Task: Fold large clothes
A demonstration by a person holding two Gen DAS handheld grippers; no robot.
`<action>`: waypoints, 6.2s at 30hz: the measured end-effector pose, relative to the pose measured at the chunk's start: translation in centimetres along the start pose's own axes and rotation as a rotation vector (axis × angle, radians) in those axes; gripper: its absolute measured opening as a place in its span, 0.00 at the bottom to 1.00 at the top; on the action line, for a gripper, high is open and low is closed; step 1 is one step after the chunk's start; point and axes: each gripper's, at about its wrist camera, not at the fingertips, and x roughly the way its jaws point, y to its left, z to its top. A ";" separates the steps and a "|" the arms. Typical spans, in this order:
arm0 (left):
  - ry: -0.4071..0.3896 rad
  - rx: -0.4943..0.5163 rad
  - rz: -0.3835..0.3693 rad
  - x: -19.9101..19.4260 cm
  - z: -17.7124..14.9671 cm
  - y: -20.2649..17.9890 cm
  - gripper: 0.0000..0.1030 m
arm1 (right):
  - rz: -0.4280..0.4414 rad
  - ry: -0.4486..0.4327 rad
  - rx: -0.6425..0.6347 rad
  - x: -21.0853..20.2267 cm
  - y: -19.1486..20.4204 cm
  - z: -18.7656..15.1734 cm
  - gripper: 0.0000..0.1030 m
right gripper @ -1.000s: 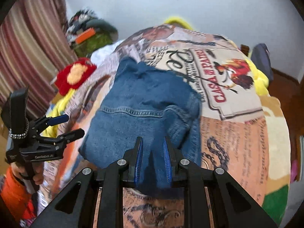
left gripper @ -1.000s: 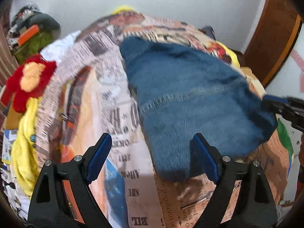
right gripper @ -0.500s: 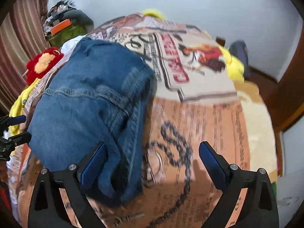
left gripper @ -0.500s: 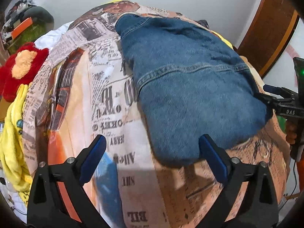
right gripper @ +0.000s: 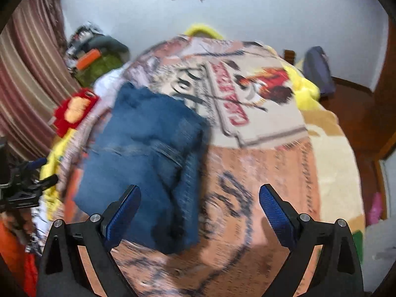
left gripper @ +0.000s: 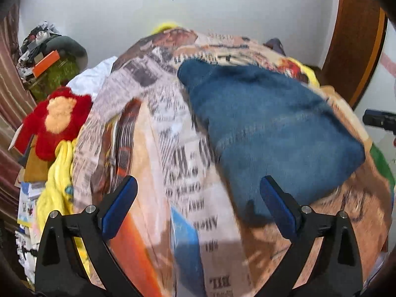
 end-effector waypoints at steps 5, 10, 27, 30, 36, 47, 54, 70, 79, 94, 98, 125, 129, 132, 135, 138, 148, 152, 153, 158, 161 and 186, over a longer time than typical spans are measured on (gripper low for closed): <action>0.032 -0.031 -0.076 3.5 2.4 -0.5 0.97 | 0.042 0.015 -0.031 2.3 1.8 2.4 0.93; 0.107 -0.095 -0.133 8.7 3.5 -0.4 0.97 | 0.050 0.093 -0.061 6.9 2.4 4.1 0.93; 0.058 -0.158 -0.033 13.8 11.4 2.5 0.98 | 0.028 0.137 0.101 13.3 -2.6 12.0 0.93; 0.035 -0.179 -0.063 12.3 11.6 3.2 0.98 | 0.062 0.083 0.086 10.9 -2.0 12.3 0.93; 0.067 -0.215 -0.231 10.0 9.9 3.0 0.98 | 0.158 0.098 0.044 8.5 -0.3 9.8 0.93; 0.283 -0.354 -0.445 13.5 3.5 2.1 0.98 | 0.255 0.314 0.131 13.3 -1.1 3.5 0.93; 0.333 -0.437 -0.533 16.6 3.8 1.6 0.98 | 0.348 0.362 0.160 16.8 -1.1 4.0 0.95; 0.265 -0.329 -0.514 13.9 6.6 -1.6 0.55 | 0.279 0.297 0.094 13.8 2.8 6.2 0.43; 0.096 -0.239 -0.428 4.9 7.9 0.3 0.50 | 0.298 0.196 0.006 7.8 8.0 8.0 0.37; -0.012 -0.293 -0.273 -3.9 2.9 10.2 0.50 | 0.406 0.152 -0.104 5.4 21.7 7.3 0.37; 0.033 -0.336 -0.248 -3.6 1.1 13.2 0.50 | 0.424 0.229 -0.100 8.5 24.1 5.8 0.37; 0.140 -0.276 -0.052 7.3 -5.4 17.0 0.70 | 0.309 0.432 -0.149 22.3 23.7 3.0 0.58; 0.111 -0.192 -0.001 4.9 -6.2 15.5 0.70 | 0.262 0.374 -0.234 19.0 24.5 2.1 0.67; 0.113 -0.173 0.005 3.8 -7.7 14.2 0.70 | 0.238 0.349 -0.274 17.4 24.9 0.4 0.73; 0.144 -0.189 0.019 3.5 -9.7 13.4 0.70 | 0.205 0.348 -0.305 16.4 24.8 -1.4 0.73; 0.145 -0.246 0.017 2.8 -11.4 13.2 0.72 | 0.205 0.348 -0.272 15.2 23.6 -3.2 0.73; 0.107 -0.302 0.083 -3.4 -13.9 12.9 0.72 | 0.179 0.266 -0.184 8.2 20.5 -4.5 0.73; -0.023 -0.317 0.097 -8.4 -12.1 12.1 0.72 | 0.191 0.115 -0.183 2.8 21.0 -3.4 0.73; -0.065 -0.316 0.100 -9.9 -11.5 11.7 0.72 | 0.197 0.070 -0.184 1.2 21.3 -3.1 0.73; -0.290 -0.292 0.097 -17.6 -8.9 9.2 0.72 | 0.237 -0.162 -0.211 -6.7 23.6 -1.9 0.73; -0.423 -0.264 0.097 -22.0 -8.3 7.4 0.72 | 0.263 -0.294 -0.240 -11.2 25.1 -2.3 0.73; -0.687 -0.243 0.206 -30.7 -11.8 2.3 0.97 | 0.175 -0.627 -0.329 -22.5 30.4 -10.0 0.91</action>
